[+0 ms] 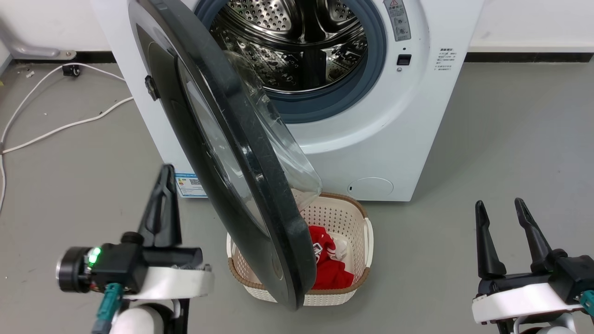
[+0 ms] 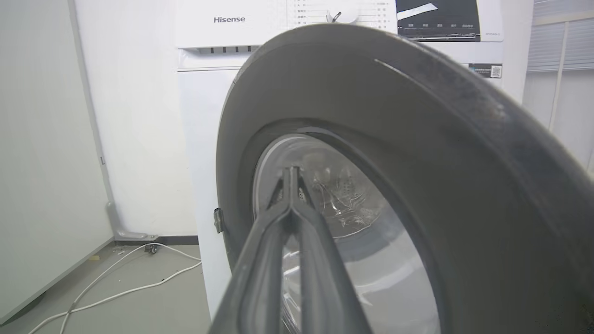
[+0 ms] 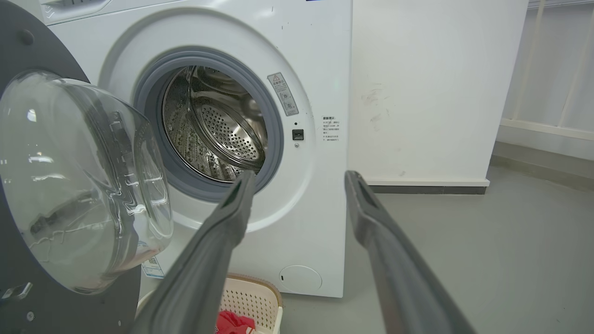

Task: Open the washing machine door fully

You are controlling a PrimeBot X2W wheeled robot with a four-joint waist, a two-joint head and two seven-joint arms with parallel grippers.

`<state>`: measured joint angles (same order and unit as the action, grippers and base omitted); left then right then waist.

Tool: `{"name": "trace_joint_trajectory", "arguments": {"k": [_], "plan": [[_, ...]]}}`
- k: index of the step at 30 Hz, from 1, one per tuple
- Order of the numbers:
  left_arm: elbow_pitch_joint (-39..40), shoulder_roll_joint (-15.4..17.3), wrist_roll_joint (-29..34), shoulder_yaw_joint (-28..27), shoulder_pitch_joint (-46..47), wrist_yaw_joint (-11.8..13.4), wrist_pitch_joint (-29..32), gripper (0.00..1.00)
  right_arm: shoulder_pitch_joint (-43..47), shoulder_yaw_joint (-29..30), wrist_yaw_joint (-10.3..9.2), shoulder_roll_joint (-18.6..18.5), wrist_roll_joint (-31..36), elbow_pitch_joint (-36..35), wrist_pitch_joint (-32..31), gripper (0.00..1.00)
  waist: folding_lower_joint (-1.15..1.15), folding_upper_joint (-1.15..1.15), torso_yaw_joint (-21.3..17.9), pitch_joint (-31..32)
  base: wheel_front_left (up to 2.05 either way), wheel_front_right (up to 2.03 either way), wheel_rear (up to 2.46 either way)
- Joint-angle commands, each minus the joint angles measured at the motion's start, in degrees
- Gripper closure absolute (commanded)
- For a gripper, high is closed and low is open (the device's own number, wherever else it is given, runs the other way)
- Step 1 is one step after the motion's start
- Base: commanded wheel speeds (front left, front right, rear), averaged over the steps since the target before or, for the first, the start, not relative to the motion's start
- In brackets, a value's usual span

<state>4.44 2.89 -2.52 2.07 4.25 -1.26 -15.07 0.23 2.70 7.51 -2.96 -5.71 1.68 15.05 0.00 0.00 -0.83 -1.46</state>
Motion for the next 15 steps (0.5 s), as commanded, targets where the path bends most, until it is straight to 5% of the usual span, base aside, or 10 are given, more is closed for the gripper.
{"name": "trace_joint_trajectory", "arguments": {"k": [1, 10, 15], "plan": [[2.7, 0.0, 0.4, -0.2, 1.1, 0.3, -0.1, 1.0, -0.6, 0.0, -0.04, 0.2, -0.5, -0.2, 0.1, 0.0, 0.0, 0.0, 0.1, 0.0, 0.0, 0.0, 0.0], [20.2, 0.0, 2.5, -0.5, 3.8, 1.9, -0.1, 1.0, -0.8, -0.3, -0.04, 0.2, -1.0, 0.2, 0.1, 0.0, 0.0, 0.0, 0.0, -0.1, 0.0, 0.0, 0.0], [28.1, 0.0, 3.3, 3.1, 5.4, 0.6, -0.1, 1.0, -0.6, -0.6, -0.04, 0.1, -1.4, 0.4, 0.1, 0.0, 0.0, 0.0, -0.3, 0.0, 0.0, 0.0, 0.0]]}}
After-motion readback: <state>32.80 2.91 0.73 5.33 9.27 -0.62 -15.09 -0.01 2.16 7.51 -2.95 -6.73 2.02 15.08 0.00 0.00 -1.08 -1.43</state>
